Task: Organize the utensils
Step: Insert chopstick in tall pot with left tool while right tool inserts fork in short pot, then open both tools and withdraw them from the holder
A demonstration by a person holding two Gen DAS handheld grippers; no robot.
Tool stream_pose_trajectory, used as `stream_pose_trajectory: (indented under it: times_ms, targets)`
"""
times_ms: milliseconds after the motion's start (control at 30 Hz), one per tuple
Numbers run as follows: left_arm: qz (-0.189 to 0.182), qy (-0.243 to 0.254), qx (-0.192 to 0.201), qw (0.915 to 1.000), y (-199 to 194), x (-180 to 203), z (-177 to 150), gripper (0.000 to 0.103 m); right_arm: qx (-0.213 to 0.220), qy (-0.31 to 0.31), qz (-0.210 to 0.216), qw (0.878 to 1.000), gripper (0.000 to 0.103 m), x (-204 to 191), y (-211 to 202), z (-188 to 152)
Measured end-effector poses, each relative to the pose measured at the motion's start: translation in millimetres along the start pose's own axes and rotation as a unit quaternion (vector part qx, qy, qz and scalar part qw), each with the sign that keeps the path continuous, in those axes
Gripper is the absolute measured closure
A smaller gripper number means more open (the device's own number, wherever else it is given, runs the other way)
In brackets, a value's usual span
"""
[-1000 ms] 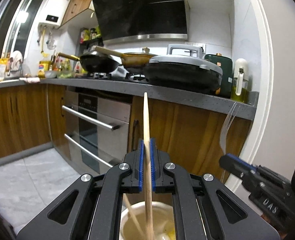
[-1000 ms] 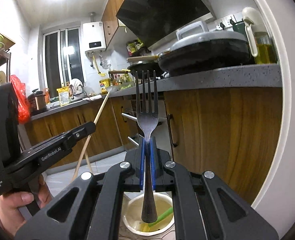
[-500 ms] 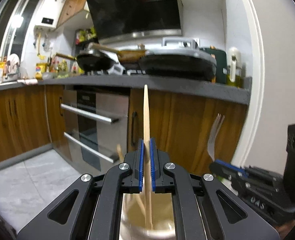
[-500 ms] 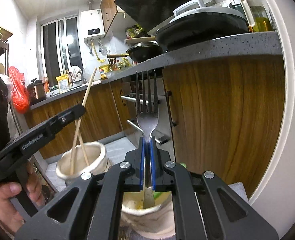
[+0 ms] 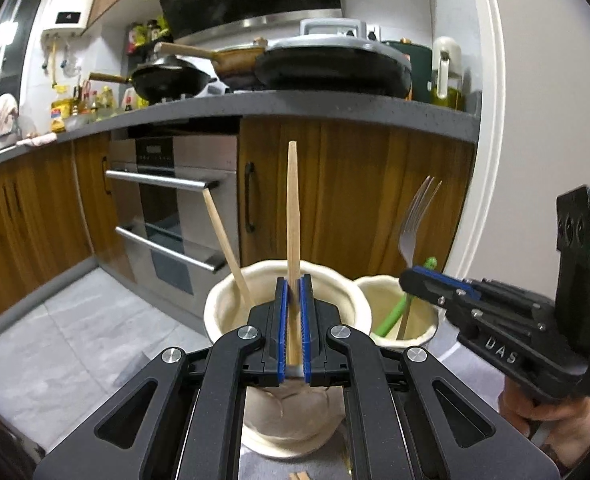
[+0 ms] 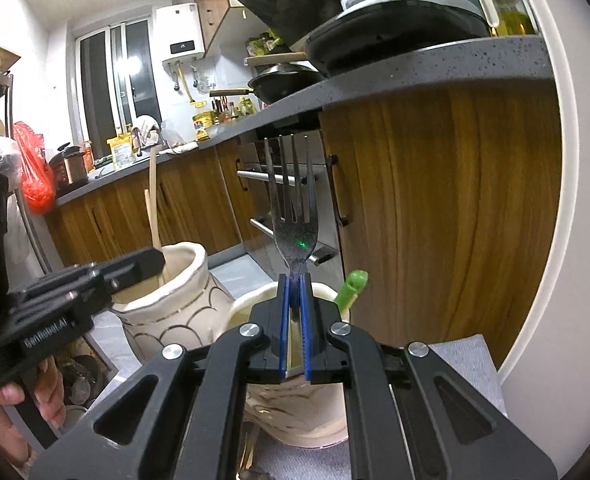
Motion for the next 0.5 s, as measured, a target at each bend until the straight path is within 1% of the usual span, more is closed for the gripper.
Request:
stream_pose_trajectory:
  times_ms: [133,300,433,467,500]
  targets:
    - [-0.003,-0.001,-0.005,1.0000,0.2,1.0,0.8,0.096,-0.010,0.005,-0.005,1.000,0.098,2.0,3.9,-2.1]
    - [0.000,-0.001,-0.007,1.0000,-0.3,0.8,1.6,0.096,-0.012,0.006,-0.010,1.000,0.098,3.5,4.7,-3.9]
    - [0.001,-0.005,-0.004,1.0000,-4.2,-0.9,3.4,0.094,-0.015,0.010,-0.010,1.000,0.097,3.7,6.4,-2.9]
    - [0.002,-0.005,-0.004,1.0000,-5.1,-0.5,4.2,0.094,-0.016,0.010,-0.009,1.000,0.096,2.5,7.5,-1.5]
    - [0.003,-0.005,-0.002,1.0000,-7.4,-0.5,4.9,0.091,-0.017,0.010,-0.008,1.000,0.095,1.8,7.5,-0.8]
Point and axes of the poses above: each gripper's, at about its wrist camera, not at the fingertips, and y roughly the way its jaws point, x to its right, z to its top, the point moved 5 cm from there along y, roughly the way its jaws point, and after that the axes turned 4 degrees about -x, right-handed, at the moved point
